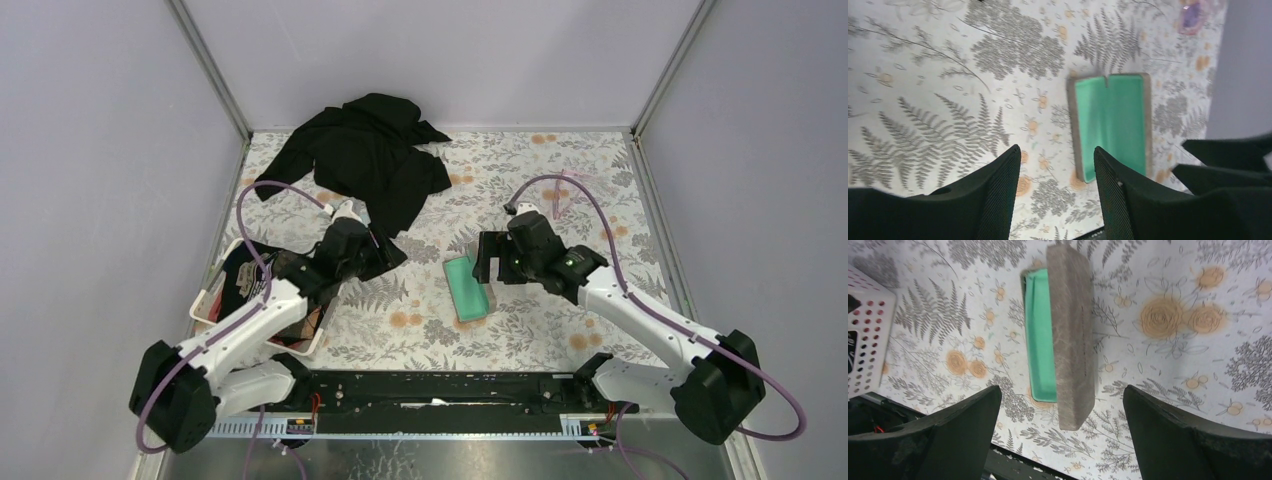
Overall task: Organize the sunglasses
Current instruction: Move the sunglasses case at the center of the board.
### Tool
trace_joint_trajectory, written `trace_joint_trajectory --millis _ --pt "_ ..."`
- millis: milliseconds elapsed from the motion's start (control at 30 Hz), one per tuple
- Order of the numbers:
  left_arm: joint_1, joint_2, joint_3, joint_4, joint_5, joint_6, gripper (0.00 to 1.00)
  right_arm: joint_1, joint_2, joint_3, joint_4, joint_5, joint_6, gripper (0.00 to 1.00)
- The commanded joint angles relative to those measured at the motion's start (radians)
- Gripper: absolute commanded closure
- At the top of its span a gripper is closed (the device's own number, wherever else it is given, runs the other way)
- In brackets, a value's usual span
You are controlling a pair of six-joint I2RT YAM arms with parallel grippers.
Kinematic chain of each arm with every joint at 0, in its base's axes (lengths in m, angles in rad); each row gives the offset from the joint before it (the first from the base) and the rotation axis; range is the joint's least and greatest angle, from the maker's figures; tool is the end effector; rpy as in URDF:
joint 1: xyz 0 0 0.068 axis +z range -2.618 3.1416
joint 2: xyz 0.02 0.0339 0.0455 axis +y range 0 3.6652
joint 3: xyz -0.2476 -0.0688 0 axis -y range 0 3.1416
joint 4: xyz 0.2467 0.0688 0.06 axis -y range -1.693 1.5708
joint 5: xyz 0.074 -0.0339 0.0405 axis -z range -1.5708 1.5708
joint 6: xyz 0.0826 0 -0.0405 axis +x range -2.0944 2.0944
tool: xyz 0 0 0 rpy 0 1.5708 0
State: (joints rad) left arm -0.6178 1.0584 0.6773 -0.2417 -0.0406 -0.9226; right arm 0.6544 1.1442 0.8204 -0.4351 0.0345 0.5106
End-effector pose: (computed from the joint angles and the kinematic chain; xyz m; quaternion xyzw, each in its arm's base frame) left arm 0.2278 -0.1578 0.2019 -0.1442 0.8779 -0.3048 0.3401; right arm 0.2272 0.1707 0.2096 -0.0592 0.9167 0.2040 0.3384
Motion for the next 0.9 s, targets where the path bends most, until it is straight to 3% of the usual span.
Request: trace_joint_trajectory --millis 0,333,433,633,867 --pt "0.081 0.083 0.105 -0.154 0.023 0.084 0.40 -0.003 -0.019 0.061 0.021 0.040 -0.049 0.01" --pt "0.269 0.211 0.180 -0.180 0.096 0.115 0.39 -0.004 0.106 0.064 0.000 -0.024 -0.126 0.08" --pt "0.283 0.234 0.185 -0.173 0.114 0.120 0.39 -0.003 0.141 0.058 0.007 -0.022 -0.147 0.13" --pt "0.283 0.259 0.172 -0.164 0.141 0.126 0.39 -0.001 0.219 0.051 0.050 -0.033 -0.152 0.35" --pt "0.285 0.266 0.163 -0.149 0.151 0.137 0.40 0.021 0.291 0.071 0.062 -0.016 -0.155 0.50"
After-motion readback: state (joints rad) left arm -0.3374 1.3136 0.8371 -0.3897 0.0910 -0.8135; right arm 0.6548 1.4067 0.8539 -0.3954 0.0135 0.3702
